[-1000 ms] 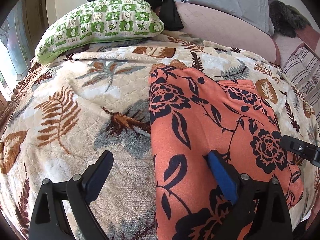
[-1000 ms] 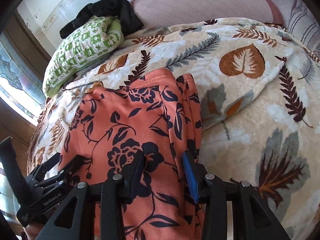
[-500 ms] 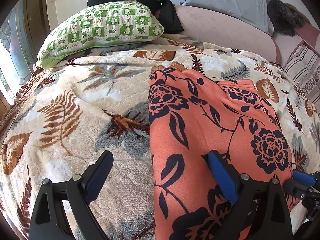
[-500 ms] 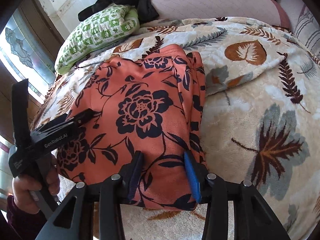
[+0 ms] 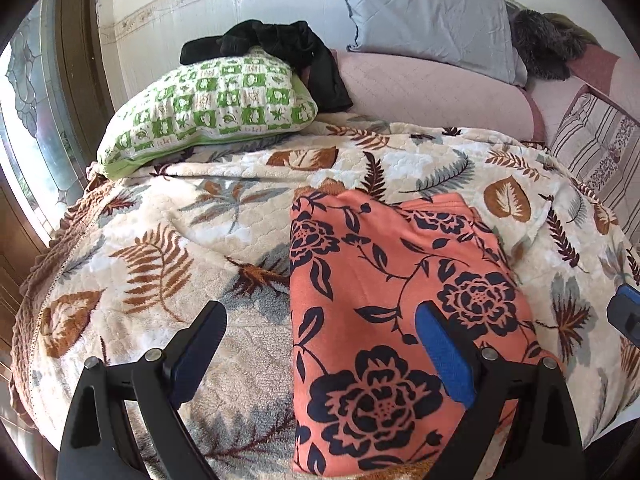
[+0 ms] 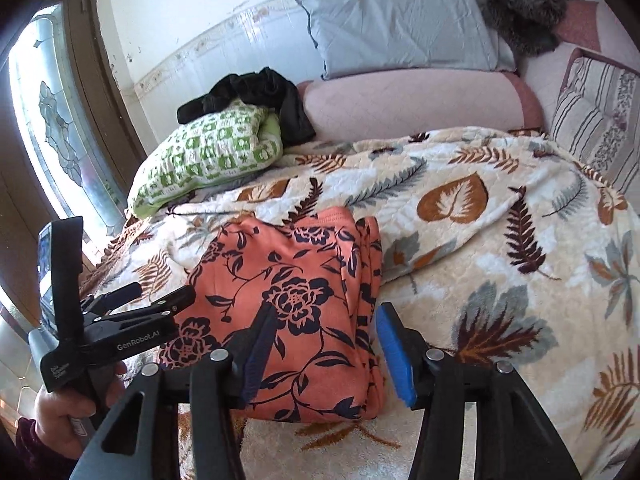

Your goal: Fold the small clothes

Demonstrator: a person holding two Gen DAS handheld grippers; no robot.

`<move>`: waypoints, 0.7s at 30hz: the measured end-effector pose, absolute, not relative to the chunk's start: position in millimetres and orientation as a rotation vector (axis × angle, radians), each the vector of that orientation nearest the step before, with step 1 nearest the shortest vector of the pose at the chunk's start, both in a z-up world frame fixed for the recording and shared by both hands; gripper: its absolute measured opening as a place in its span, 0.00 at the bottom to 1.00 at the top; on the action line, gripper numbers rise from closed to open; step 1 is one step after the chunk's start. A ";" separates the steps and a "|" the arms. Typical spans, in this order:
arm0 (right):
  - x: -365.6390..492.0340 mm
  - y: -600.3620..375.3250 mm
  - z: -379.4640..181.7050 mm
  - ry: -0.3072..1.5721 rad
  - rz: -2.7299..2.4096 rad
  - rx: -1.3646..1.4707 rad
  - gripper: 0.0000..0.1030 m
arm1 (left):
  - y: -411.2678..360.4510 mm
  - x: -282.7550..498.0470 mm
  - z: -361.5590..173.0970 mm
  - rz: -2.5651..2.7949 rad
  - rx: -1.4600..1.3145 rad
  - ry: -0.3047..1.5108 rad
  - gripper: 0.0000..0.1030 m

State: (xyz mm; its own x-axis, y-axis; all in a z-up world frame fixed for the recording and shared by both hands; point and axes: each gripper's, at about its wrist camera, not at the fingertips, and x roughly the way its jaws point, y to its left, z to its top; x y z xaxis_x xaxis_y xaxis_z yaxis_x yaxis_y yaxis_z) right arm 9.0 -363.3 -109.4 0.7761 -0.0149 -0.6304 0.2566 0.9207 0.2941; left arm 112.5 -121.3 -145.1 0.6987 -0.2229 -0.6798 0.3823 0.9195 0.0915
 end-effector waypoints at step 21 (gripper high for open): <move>-67.0 -340.6 -40.3 0.524 -0.146 0.354 0.62 | -71.4 15.3 -34.6 -0.262 0.146 0.558 0.94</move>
